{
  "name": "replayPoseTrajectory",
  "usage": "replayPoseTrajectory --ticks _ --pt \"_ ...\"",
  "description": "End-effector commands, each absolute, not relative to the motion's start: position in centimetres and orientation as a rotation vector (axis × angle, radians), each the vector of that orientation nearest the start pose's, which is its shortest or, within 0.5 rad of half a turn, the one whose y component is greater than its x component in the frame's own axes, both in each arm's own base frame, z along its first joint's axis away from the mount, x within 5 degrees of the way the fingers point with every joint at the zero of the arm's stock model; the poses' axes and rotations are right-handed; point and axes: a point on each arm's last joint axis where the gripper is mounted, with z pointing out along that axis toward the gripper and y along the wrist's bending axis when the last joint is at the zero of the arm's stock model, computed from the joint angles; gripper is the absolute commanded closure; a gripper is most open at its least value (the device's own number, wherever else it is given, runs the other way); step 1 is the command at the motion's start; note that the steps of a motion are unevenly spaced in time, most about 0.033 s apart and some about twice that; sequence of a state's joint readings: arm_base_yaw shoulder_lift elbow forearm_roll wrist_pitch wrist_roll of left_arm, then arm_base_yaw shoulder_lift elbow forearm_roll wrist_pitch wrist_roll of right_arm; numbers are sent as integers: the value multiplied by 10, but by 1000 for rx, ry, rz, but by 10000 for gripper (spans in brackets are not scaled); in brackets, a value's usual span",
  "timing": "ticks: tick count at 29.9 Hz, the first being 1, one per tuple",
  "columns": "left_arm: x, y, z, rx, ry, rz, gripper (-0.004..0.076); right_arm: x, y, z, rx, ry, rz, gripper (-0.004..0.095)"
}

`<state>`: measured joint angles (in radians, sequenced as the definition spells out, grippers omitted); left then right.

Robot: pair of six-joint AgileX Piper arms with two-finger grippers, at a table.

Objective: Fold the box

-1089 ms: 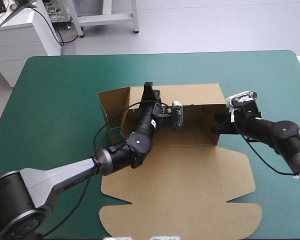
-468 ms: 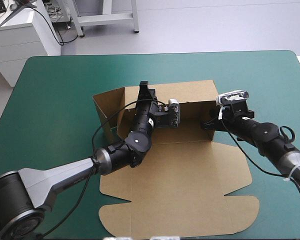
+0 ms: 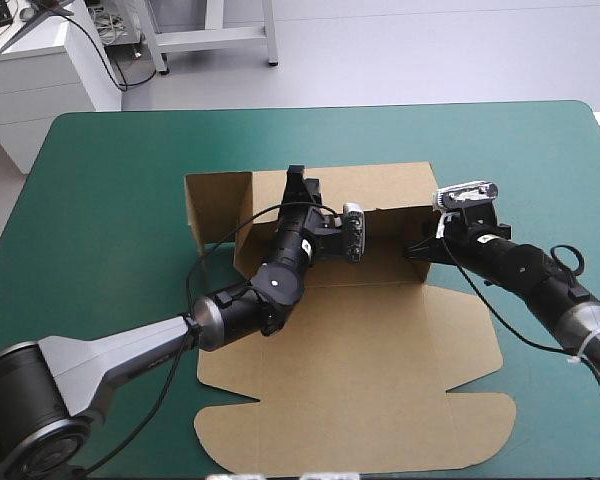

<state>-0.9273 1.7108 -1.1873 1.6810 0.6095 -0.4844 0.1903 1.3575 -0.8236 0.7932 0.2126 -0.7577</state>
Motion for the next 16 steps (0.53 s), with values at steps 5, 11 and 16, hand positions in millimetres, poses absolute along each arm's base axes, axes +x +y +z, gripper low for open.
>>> replayPoseTrajectory --ticks 5,11,16 --pt "266 -279 303 1427 1230 714 374 275 75 287 -333 2202 338 903" --pt "254 -284 312 1395 1219 690 374 279 72 302 -324 2219 289 903" --pt "230 -295 323 1373 1178 688 374 282 72 312 -305 2237 286 903"
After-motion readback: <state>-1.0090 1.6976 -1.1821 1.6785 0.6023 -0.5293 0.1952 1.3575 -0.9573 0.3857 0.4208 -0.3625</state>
